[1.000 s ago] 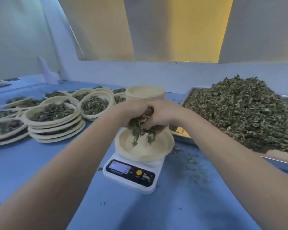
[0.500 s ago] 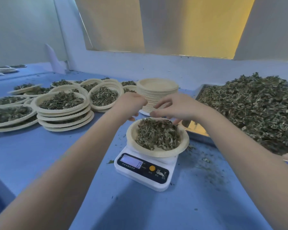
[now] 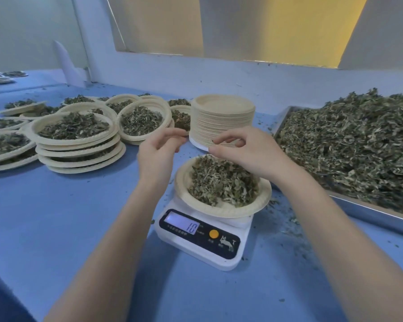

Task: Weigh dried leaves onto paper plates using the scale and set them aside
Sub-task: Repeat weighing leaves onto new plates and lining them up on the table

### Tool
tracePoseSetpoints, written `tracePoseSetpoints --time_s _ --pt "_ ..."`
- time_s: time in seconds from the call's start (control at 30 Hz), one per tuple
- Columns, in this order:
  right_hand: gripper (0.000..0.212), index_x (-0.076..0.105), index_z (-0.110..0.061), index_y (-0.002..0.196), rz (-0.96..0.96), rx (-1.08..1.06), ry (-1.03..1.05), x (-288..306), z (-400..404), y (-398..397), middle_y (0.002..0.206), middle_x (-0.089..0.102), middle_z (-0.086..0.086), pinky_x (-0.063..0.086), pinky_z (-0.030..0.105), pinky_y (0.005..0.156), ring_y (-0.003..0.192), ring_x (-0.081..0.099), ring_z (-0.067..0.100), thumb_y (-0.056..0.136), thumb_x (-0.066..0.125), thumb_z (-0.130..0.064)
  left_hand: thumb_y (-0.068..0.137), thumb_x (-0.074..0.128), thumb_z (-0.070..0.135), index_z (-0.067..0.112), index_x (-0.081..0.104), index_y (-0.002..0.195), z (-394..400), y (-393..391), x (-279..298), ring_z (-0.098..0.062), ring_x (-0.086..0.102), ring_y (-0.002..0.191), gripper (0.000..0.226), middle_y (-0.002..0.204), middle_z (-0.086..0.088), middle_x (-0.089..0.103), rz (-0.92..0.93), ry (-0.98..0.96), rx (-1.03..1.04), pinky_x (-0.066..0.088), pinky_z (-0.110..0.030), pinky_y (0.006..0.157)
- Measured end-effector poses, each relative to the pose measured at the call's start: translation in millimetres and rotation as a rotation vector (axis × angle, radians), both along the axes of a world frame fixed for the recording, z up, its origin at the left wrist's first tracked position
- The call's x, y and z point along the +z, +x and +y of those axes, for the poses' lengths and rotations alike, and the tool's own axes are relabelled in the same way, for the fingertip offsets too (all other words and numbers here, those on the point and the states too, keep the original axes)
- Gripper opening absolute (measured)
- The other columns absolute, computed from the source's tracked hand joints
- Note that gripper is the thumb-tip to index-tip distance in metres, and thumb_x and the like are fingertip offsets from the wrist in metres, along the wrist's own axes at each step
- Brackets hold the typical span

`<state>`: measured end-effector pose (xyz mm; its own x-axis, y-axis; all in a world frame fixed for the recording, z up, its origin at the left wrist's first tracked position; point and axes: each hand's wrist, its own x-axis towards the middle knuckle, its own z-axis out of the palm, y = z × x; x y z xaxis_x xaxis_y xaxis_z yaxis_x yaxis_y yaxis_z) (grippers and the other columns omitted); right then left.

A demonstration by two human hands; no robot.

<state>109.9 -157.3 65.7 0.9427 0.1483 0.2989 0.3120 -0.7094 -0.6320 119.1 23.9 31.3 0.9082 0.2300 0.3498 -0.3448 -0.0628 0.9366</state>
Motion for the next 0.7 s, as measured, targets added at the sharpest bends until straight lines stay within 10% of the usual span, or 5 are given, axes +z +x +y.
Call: tracePoseSetpoints --time_s 0.37,0.53,0.7 --pt "0.055 0.057 -0.040 0.124 0.166 -0.002 -0.488 5.9 3.8 -7.1 0.113 0.061 -0.009 0.048 0.030 0.080 0.102 0.056 0.012 0.075 0.064 -0.063 0.084 0.059 0.010 0.022 0.069 0.089 -0.4 0.8 -13.7 -0.009 0.055 0.072 0.017 0.090 -0.006 0.068 0.088 0.013 -0.054 0.042 -0.020 0.068" --pt "0.031 0.068 -0.030 0.113 0.060 -0.018 -0.407 7.0 10.2 -5.3 0.079 0.064 -0.007 0.042 0.015 0.054 0.069 0.056 0.008 0.082 0.069 -0.032 0.085 0.059 0.010 0.023 0.069 0.090 2.9 0.4 -16.8 -0.010 0.055 0.074 0.017 0.089 -0.003 0.067 0.092 0.017 -0.055 0.043 -0.021 0.067" --pt "0.031 0.069 -0.032 0.111 -0.106 -0.090 -0.148 18.9 -0.9 -7.5 0.120 0.065 -0.001 0.039 0.019 0.075 0.075 0.059 -0.011 0.081 0.072 -0.038 0.085 0.058 0.010 0.022 0.069 0.091 3.3 1.1 -18.5 -0.012 0.054 0.075 0.018 0.087 -0.001 0.065 0.096 0.012 -0.062 0.042 -0.022 0.067"
